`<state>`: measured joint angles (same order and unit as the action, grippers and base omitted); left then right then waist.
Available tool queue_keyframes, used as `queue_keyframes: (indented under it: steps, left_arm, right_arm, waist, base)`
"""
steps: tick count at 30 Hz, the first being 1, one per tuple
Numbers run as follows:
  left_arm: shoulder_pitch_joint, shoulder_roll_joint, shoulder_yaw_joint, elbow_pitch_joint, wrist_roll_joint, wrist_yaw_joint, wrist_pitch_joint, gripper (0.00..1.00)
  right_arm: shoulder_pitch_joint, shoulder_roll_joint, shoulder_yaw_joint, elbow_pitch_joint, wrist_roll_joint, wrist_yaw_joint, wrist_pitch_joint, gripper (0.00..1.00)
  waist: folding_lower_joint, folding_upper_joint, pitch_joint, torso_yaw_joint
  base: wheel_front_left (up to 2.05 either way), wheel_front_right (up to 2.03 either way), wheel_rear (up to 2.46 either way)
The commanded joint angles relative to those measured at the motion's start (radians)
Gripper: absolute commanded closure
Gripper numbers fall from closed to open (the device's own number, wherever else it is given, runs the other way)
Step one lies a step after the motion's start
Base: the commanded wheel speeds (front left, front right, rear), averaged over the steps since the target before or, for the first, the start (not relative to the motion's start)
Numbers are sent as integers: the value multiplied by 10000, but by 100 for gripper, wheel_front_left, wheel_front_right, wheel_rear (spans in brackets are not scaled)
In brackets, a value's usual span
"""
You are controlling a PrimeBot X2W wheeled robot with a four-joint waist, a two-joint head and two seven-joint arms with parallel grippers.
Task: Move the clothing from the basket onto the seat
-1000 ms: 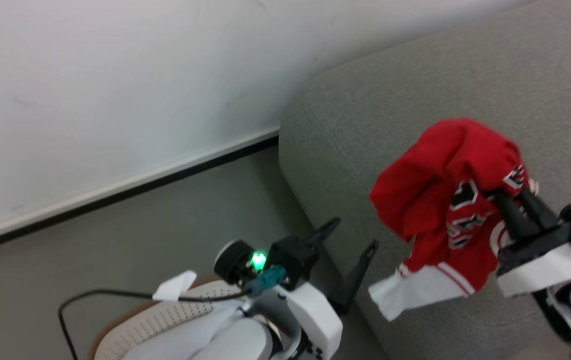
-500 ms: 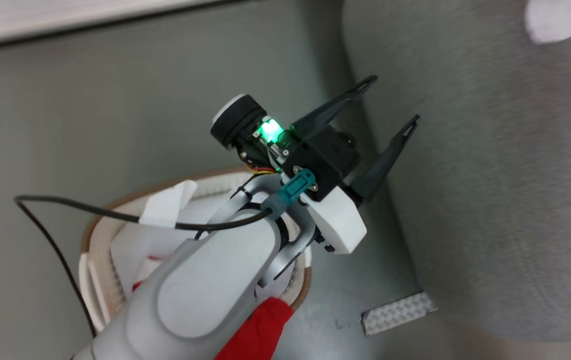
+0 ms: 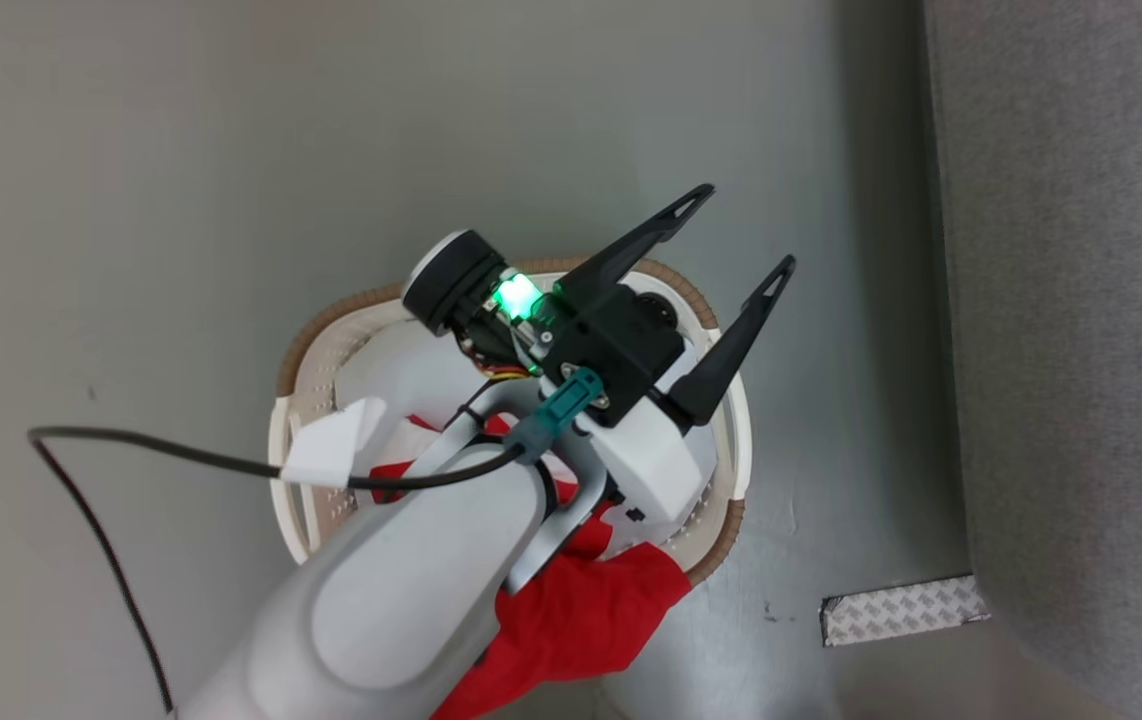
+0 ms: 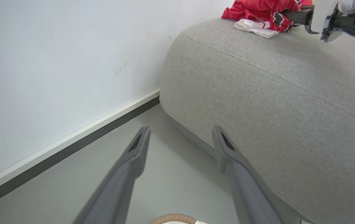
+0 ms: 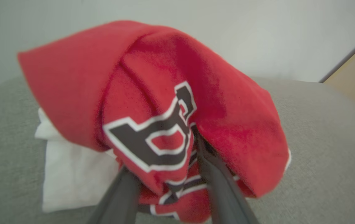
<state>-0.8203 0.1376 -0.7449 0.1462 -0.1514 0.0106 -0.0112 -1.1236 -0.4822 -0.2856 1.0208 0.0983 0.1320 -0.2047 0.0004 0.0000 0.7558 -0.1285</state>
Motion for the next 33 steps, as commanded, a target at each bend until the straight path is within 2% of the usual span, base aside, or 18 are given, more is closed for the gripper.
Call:
queue_keyframes:
  steps: [1,4,9,15,22,27,33]
  left_arm:
    - [136,54,33,23,-156,57,-102,0]
    - [456,174,121,195,-301,154,-264,0]
    - [1223,315,249,528,-599,352,-740,0]
    - [2607,465,688,1052,-1181,913,-1588,0]
    - [4331,626,1419,1639,-1849,1656,-2325,0]
    - [5679,745,1964,1863,-2187,2023,-2521,0]
    - [7244,944,2691,1475,-1880,2251,-2532,0]
  right_arm:
    - [128,-59,-102,94,-180,-25,-126,0]
    - [434,214,-153,177,-411,-25,-391,0]
    - [1746,635,182,-526,-656,-25,-604,0]
    - [4650,1250,635,-3422,-452,-25,-607,0]
    - [8133,2174,947,-6727,-219,-25,-611,0]
    - [9970,2931,1341,-7993,120,-25,-610,0]
    - [11600,3670,1490,-8739,627,-25,-613,0]
  waist:
    - [-4,0,-236,-95]
    - [-4,0,-704,-224]
    - [-4,0,-2012,-349]
    - [-4,0,-3888,-108]
    - [-4,0,-5753,520]
    - [-4,0,-6721,970]
    - [-4,0,-7556,1519]
  base:
    - [0,0,0]
    - [0,0,0]
    - [0,0,0]
    - [0,0,0]
    - [0,0,0]
    - [0,0,0]
    - [0,0,0]
